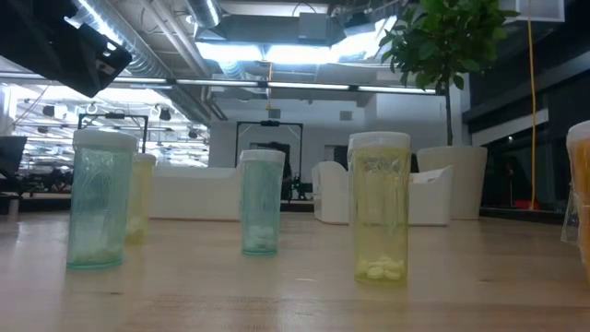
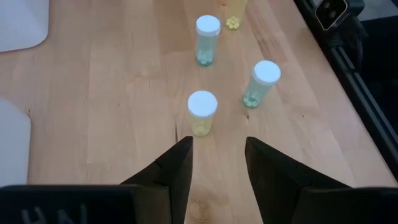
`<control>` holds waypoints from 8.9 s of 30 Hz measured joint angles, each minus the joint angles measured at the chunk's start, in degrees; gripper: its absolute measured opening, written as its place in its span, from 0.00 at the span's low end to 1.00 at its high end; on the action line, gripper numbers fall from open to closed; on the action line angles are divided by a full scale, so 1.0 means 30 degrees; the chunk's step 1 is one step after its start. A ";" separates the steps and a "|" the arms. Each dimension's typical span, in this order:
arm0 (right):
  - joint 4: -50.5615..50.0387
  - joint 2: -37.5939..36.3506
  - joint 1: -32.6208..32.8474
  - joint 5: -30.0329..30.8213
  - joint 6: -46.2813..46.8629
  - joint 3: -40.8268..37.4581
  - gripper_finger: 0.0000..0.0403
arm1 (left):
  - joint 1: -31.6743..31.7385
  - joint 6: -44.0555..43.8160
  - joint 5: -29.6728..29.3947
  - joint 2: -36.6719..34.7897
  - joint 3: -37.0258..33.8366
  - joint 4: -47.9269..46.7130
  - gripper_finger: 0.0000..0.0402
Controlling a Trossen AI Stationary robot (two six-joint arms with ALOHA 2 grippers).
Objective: Pick and place medicine bottles into bin by pill shape (circle, oval)
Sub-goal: Put the right orange pill bottle into the right white bin
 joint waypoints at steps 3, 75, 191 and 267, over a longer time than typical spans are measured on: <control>0.0004 0.0137 -0.0065 0.0043 0.0387 0.0000 0.61 | 0.0000 0.0000 0.0000 0.0003 -0.0002 0.0004 0.35; 0.0546 0.2805 -0.1896 -0.0844 0.3360 -0.1776 0.61 | -0.0004 -0.0007 -0.0007 0.0003 0.0004 -0.0011 0.35; 0.1209 0.5806 -2.1041 0.2346 -2.0356 0.4860 0.65 | -0.0007 -0.0191 0.0000 0.0000 0.0004 -0.0011 0.35; -0.4251 1.0542 -0.4031 -0.0506 -0.5465 1.1526 0.66 | -0.1020 -0.1486 -0.0145 0.0000 0.0004 -0.0054 0.35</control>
